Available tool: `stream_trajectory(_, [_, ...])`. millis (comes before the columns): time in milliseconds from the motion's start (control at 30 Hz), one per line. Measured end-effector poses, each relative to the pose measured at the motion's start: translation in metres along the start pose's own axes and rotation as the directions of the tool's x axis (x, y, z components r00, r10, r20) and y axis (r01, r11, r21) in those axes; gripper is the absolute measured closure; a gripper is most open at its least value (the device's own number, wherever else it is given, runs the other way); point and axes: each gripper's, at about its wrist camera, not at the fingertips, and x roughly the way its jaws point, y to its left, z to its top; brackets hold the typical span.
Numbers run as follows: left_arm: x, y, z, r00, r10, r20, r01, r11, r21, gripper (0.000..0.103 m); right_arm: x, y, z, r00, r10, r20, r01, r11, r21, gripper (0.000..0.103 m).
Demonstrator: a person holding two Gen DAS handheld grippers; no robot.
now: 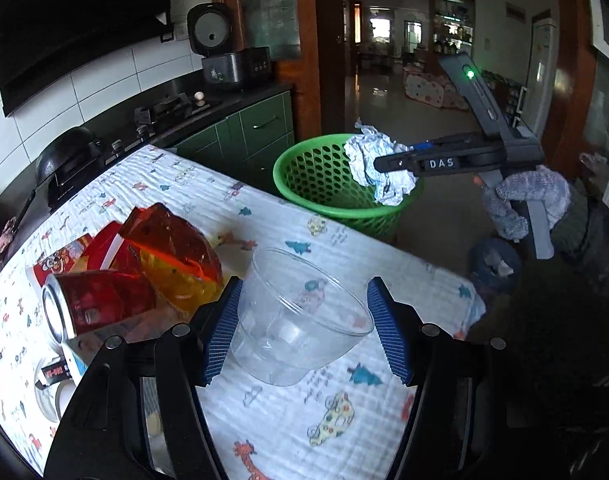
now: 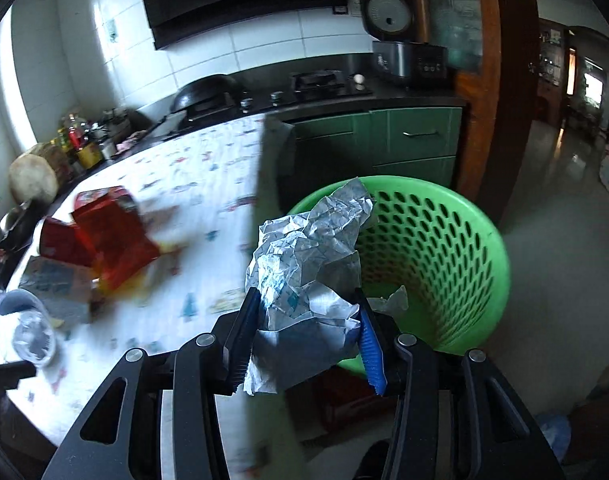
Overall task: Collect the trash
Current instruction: 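Carry the foil and clear cup to the green basket with both tools, then open both tools to drop the foil and cup into the basket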
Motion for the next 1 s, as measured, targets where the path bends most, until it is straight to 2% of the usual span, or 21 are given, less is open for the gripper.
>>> stream_trajectory(167, [0.024,-0.003,0.035,1.0,0.003,0.021,-0.002,0.999,-0.033,0.04,0.032,-0.045,0.013,0.999,-0.045,-0.017,0.045,0.998,0.043,0.058])
stream_trajectory(233, [0.035,-0.005,0.051,1.0,-0.009,0.023,0.01,0.999,-0.045,0.04,0.04,-0.061,0.015,0.998,-0.058,-0.018,0.059,0.997,0.056,0.051])
stream_trajectory(400, [0.065,-0.011,0.085,1.0,-0.007,0.012,0.008,0.999,-0.041,0.04,0.048,-0.085,0.017,0.997,-0.073,-0.007,0.073,0.993,0.093,0.043])
stream_trajectory(467, [0.078,-0.014,0.096,1.0,-0.001,0.007,0.001,0.999,-0.033,0.04,0.046,-0.094,0.016,0.997,-0.082,0.003,0.082,0.991,0.103,0.041])
stream_trajectory(733, [0.143,-0.024,0.135,0.996,-0.062,-0.062,0.058,0.996,-0.061,0.04,0.016,-0.111,0.003,0.994,-0.086,0.06,0.078,0.989,0.122,0.026])
stream_trajectory(1000, [0.198,-0.036,0.145,0.987,-0.08,-0.142,0.065,0.992,-0.104,0.038,-0.01,-0.12,-0.012,0.991,-0.086,0.098,0.073,0.988,0.133,0.021])
